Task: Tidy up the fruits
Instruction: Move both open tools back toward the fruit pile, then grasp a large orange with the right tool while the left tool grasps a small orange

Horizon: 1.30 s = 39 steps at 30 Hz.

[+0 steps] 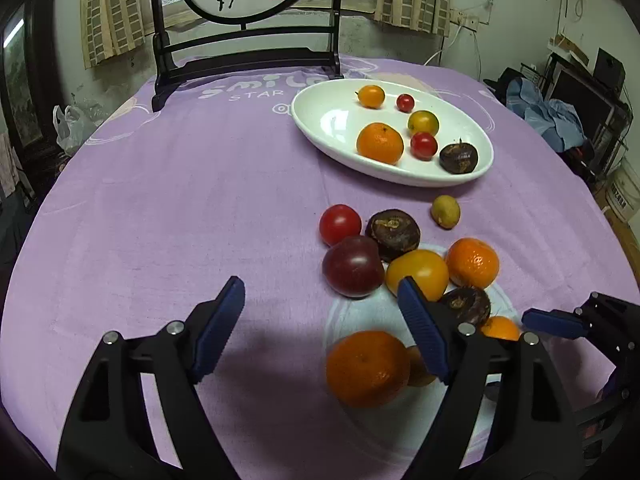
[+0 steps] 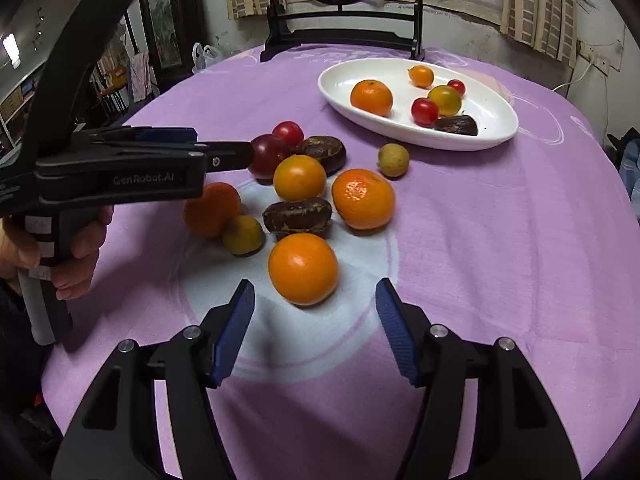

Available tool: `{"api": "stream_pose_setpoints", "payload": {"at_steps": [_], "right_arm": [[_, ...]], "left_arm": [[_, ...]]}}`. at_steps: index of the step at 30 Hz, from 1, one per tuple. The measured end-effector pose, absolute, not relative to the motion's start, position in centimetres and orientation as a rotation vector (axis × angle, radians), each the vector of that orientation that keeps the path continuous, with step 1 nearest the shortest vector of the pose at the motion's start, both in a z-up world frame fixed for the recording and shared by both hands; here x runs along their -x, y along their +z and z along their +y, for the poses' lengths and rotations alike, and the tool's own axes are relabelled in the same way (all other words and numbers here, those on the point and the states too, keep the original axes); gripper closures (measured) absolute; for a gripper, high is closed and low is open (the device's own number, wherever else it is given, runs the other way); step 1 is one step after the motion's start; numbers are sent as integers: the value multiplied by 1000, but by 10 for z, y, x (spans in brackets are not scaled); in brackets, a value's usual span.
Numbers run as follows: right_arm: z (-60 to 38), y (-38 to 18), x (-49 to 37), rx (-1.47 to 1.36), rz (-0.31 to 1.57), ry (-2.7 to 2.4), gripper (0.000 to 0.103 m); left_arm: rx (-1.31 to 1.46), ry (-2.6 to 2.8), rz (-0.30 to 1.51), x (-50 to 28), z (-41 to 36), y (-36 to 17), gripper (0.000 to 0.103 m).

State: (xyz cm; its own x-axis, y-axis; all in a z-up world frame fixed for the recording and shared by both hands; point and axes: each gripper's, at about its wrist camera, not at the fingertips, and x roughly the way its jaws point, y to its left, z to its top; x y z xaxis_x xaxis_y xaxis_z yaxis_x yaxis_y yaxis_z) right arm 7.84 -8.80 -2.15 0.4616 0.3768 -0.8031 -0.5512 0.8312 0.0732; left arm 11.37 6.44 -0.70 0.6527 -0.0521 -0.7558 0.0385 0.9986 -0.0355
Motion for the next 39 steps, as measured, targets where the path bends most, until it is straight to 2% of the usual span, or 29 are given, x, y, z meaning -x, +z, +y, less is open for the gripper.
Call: {"api": "stream_pose_setpoints", "payload": {"at_steps": [3,4,5,7,8,15,24,26,28,30,39], "right_arm": [[-77,-27,-84,234,938,581,40],[-73,-30,-86,248,940,579,46],[-69,-33,-89,275,932,572,48],[-66,-33,-88,293,911,587,62],[-67,-33,-88,290,905,586,64],[-94,-30,-97,170,921,590,64],[-98,-30,-94,150,929,597,64],[-99,-30,-94,151,926,593,64],[-100,-29,-93,150,923,592,64],[-101,-28,-92,147,918,594,64],[-103,-27,-91,146,916,598,64]], "left_arm": [[8,-63,868,-114,64,-9,23],[14,-70,870,-113,65,-9,22],[19,-78,873,-113,65,-9,22],[17,-83,876,-112,65,-9,22],[12,-81,875,-111,66,-9,22],[-29,-112,847,-88,67,-5,21],[-71,-195,868,-68,62,-13,22],[-91,-198,873,-68,58,-16,24],[-97,-199,894,-69,57,-21,38],[-72,-226,923,-73,58,-27,45],[-38,-213,908,-91,52,-32,45]]}}
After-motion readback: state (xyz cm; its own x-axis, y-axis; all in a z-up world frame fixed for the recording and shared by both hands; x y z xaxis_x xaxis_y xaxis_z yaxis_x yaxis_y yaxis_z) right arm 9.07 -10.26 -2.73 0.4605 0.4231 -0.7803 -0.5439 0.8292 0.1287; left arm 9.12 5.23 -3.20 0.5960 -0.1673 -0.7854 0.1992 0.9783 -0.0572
